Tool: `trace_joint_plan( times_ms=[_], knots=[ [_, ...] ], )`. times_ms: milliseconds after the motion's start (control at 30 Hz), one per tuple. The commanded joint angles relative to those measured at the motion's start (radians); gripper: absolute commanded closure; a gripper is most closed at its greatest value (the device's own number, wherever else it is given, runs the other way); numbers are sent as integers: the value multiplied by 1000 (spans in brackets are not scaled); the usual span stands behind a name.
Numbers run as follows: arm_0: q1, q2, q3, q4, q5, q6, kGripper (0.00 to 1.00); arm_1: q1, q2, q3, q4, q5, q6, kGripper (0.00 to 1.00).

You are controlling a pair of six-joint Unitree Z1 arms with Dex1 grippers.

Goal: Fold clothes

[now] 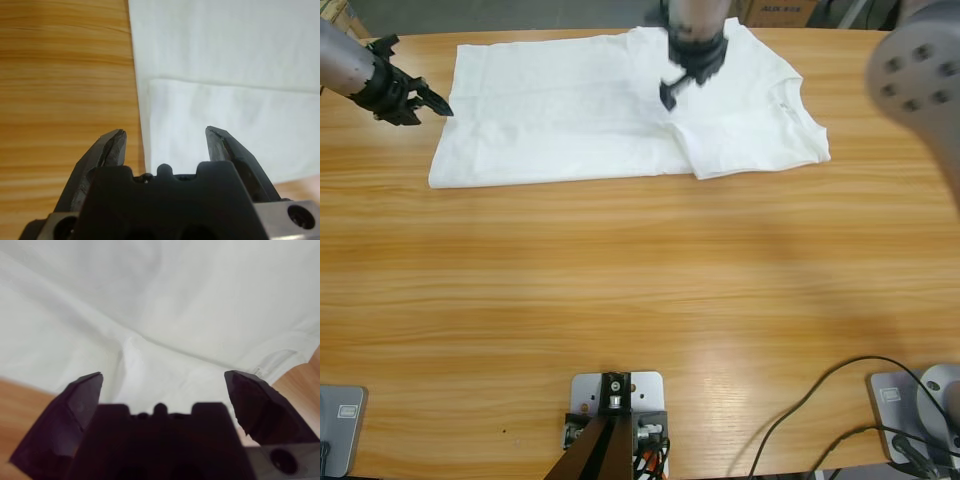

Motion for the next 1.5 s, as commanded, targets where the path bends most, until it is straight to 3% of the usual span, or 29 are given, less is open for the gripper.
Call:
trace_joint_plan(
  times_ms=[33,133,267,433,567,700,933,1067,1500],
  knots=[
    [-29,-167,121,5,-35,4,386,-138,-224,-199,101,115,105,0],
    [-8,-267,257,-49,-70,-49,386,-201,-256,-126,98,231,137,0],
    [2,-355,485,-192,-155,-101,386,-209,-291,15,80,290,141,4],
    [12,-382,690,-398,-228,-180,387,-238,-487,509,-221,398,144,0],
    [34,-353,692,-464,-247,-187,386,-256,-586,777,-360,424,144,0],
    [81,-306,677,-516,-250,-184,386,-256,-629,887,-418,437,144,0],
    [100,-206,679,-546,-322,-219,386,-256,-636,932,-446,438,144,0],
    [105,-161,729,-649,-360,-291,386,-256,-635,960,-466,440,146,0],
    [139,-95,738,-738,-374,-374,386,-256,-650,1017,-498,440,146,0]
  ],
)
